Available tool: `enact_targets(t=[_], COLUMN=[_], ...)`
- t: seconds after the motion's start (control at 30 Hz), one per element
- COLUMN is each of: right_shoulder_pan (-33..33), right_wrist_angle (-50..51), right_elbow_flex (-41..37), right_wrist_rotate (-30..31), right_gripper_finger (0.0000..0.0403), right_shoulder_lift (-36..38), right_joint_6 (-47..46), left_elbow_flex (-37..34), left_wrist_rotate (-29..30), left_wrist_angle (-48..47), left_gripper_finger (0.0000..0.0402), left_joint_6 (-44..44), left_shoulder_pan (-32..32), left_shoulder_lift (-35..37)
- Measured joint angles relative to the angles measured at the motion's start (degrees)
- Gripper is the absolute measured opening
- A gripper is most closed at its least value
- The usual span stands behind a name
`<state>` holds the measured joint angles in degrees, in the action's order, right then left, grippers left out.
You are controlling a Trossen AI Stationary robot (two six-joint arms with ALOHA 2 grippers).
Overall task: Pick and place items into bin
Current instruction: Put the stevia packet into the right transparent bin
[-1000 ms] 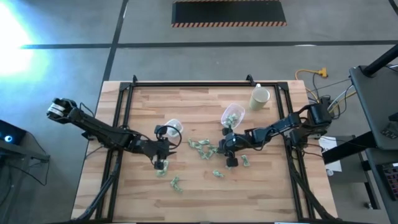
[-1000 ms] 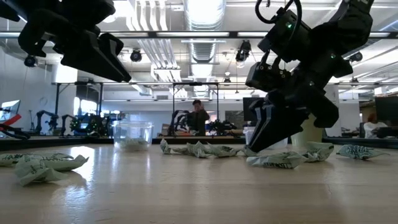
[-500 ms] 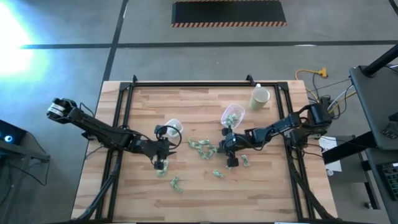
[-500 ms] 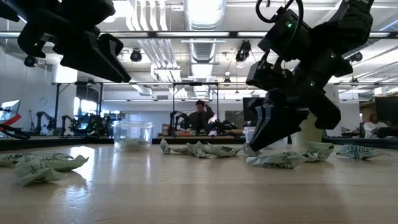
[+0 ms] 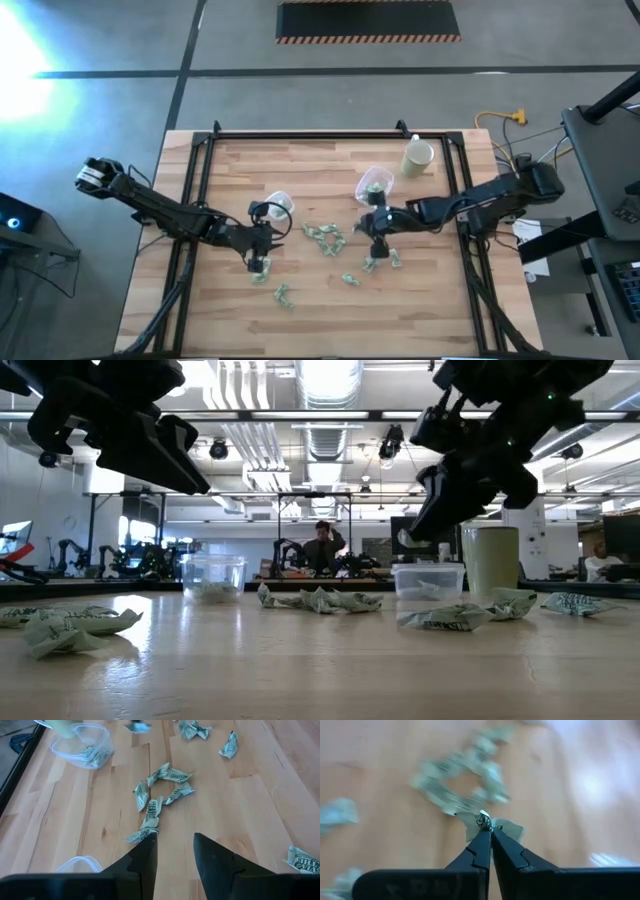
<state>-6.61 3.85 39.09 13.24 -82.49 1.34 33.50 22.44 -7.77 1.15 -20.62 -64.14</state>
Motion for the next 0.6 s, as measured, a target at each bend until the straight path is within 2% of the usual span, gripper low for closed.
enact_targets(t=[0.2, 0.3, 0.37, 0.6], right_shoulder_pan=[0.07, 0.86, 1.81, 6.82], right_wrist_angle=[5.50, 5.88, 5.89, 6.76], right_elbow_flex=[-0.70, -0.99, -1.07, -1.73], right_wrist_rotate=[15.83, 21.60, 23.21, 23.37], right_gripper_finger=[0.0008, 0.0008, 0.0008, 0.0008], right_shoulder_lift=[4.13, 4.88, 4.86, 3.69], right_joint_6=[-4.32, -5.89, -7.13, -12.27], left_elbow_flex=[-0.03, 0.00, 0.00, -0.13], left_wrist_rotate=[0.09, 0.11, 0.11, 0.13], left_wrist_angle=[-0.02, -0.03, 0.17, 0.26], left_gripper_finger=[0.0112, 0.0112, 0.0112, 0.0112], left_joint_6=[0.00, 0.00, 0.00, 0.02], left_shoulder_pan=[0.02, 0.02, 0.02, 0.02], left_shoulder_lift=[0.00, 0.00, 0.00, 0.00])
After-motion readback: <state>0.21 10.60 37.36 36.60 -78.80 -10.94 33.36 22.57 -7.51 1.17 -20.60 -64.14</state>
